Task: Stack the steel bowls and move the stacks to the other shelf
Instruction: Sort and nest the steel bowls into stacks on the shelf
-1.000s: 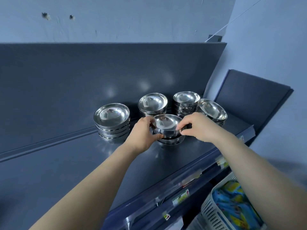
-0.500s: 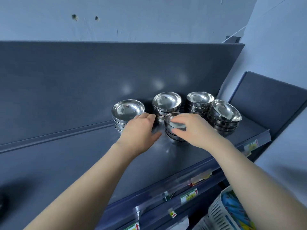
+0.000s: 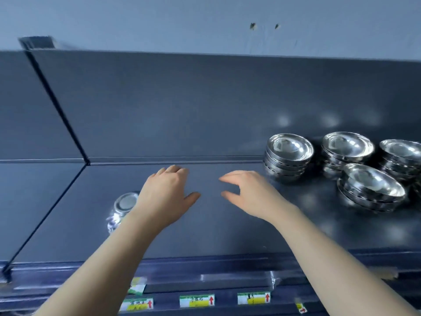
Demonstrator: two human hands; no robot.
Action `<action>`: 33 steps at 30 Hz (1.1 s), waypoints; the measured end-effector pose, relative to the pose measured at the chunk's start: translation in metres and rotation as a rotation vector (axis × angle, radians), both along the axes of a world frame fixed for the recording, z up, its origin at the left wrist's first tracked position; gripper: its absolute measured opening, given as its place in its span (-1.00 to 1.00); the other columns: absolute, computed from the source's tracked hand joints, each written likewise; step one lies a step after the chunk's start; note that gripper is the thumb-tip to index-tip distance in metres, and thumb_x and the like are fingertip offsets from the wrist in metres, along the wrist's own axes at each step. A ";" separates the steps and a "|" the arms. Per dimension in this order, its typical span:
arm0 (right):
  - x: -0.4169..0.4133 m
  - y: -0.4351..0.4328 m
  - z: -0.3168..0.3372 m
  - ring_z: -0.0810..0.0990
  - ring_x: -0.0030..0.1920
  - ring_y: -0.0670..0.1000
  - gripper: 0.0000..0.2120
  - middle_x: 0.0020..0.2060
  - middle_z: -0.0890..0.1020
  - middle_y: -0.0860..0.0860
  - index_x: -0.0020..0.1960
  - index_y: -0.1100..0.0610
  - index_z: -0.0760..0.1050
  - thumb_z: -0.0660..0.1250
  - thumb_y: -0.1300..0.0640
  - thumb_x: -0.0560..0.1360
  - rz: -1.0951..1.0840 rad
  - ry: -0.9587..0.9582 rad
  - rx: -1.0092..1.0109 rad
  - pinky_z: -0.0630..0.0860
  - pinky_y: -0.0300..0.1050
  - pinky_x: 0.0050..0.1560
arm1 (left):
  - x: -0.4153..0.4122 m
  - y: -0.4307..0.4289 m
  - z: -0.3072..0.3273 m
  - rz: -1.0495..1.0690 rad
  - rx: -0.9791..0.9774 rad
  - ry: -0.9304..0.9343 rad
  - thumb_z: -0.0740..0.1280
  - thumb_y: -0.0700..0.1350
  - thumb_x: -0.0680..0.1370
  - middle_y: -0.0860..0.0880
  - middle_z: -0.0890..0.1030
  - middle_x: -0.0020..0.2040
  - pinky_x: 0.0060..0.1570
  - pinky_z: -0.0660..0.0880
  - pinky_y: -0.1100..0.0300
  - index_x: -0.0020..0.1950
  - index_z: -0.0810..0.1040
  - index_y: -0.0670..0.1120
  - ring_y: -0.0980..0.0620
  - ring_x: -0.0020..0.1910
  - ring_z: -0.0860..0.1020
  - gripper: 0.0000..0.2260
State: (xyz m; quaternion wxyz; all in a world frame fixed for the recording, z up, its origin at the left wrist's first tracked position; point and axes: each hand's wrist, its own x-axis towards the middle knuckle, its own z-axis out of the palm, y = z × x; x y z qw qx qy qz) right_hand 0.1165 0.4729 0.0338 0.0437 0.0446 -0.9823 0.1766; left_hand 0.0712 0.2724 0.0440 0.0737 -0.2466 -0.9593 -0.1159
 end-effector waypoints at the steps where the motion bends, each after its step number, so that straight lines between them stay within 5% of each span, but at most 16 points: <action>1: -0.005 -0.015 -0.003 0.52 0.14 -0.02 -0.61 0.34 0.52 -0.09 0.40 0.04 0.46 0.29 0.00 0.59 0.020 -0.017 -0.007 0.42 -0.13 0.14 | -0.003 -0.018 -0.002 0.037 -0.021 -0.020 0.29 0.22 0.49 0.01 0.46 0.29 0.17 0.36 0.12 0.31 0.41 -0.08 -0.06 0.25 0.42 -0.49; 6: -0.029 -0.079 -0.019 0.50 0.24 0.00 -0.52 0.41 0.45 -0.08 0.45 0.02 0.39 0.32 -0.04 0.57 0.091 -0.111 -0.116 0.42 -0.10 0.25 | -0.014 -0.090 -0.014 0.198 -0.125 -0.156 0.39 0.31 0.34 0.01 0.39 0.35 0.16 0.38 0.10 0.37 0.30 -0.04 -0.06 0.30 0.36 -0.27; 10: -0.044 -0.114 -0.033 0.43 0.38 0.04 -0.50 0.41 0.47 -0.02 0.44 0.06 0.41 0.35 -0.05 0.55 0.089 -0.200 -0.158 0.39 -0.07 0.33 | -0.024 -0.125 -0.030 0.232 -0.141 -0.323 0.47 0.32 0.19 0.01 0.47 0.15 -0.05 0.42 0.12 0.20 0.35 0.00 -0.04 0.13 0.46 -0.27; 15: -0.050 -0.133 -0.043 0.56 0.09 0.12 -0.62 0.20 0.62 0.09 0.30 0.10 0.52 0.35 -0.02 0.53 0.082 -0.231 -0.185 0.49 -0.03 0.10 | -0.033 -0.135 -0.050 0.170 0.037 -0.403 0.53 0.25 0.12 0.02 0.54 0.01 -0.17 0.41 0.13 0.08 0.35 0.02 0.00 -0.06 0.48 -0.33; 18: -0.048 -0.127 -0.048 0.58 0.14 0.20 -0.67 0.14 0.64 0.13 0.25 0.11 0.55 0.34 0.01 0.52 0.037 -0.235 -0.285 0.53 0.07 0.16 | -0.033 -0.131 -0.054 0.126 0.129 -0.373 0.57 0.18 0.15 0.03 0.53 0.07 -0.14 0.38 0.17 0.18 0.37 0.02 0.00 0.01 0.49 -0.29; 21: -0.039 -0.115 -0.046 0.61 0.18 0.03 -0.65 0.25 0.61 -0.03 0.31 0.08 0.54 0.37 0.08 0.54 -0.034 -0.188 -0.451 0.46 -0.20 0.15 | -0.031 -0.118 -0.052 0.073 0.211 -0.328 0.58 0.08 0.23 -0.03 0.44 0.29 0.07 0.36 0.24 0.45 0.22 -0.05 -0.03 0.24 0.44 -0.10; 24: -0.027 -0.099 -0.038 0.66 0.04 -0.09 -0.68 0.16 0.63 -0.15 0.25 0.02 0.58 0.41 0.17 0.50 -0.152 -0.080 -0.721 0.51 -0.27 0.08 | -0.027 -0.096 -0.047 -0.017 0.274 -0.261 0.57 0.07 0.28 -0.03 0.34 0.40 0.17 0.27 0.31 0.54 0.08 -0.08 0.00 0.35 0.36 -0.02; 29: -0.003 -0.044 -0.023 0.65 0.08 -0.11 -0.45 0.11 0.66 -0.07 0.33 0.02 0.43 0.54 0.15 0.40 -0.302 -0.002 -0.900 0.53 -0.15 0.21 | -0.022 -0.040 -0.028 -0.211 0.441 -0.200 0.55 0.07 0.32 0.05 0.30 0.40 0.22 0.19 0.43 0.53 0.13 -0.09 0.18 0.32 0.33 -0.09; 33: 0.032 0.015 0.004 0.66 0.08 -0.03 -0.31 0.09 0.68 0.00 0.38 0.08 0.44 0.60 0.17 0.31 -0.323 0.047 -0.913 0.53 -0.06 0.23 | -0.015 0.015 -0.010 -0.362 0.678 -0.311 0.44 0.12 0.42 0.14 0.42 0.27 0.26 0.44 0.19 0.42 0.31 0.02 0.29 0.22 0.41 -0.37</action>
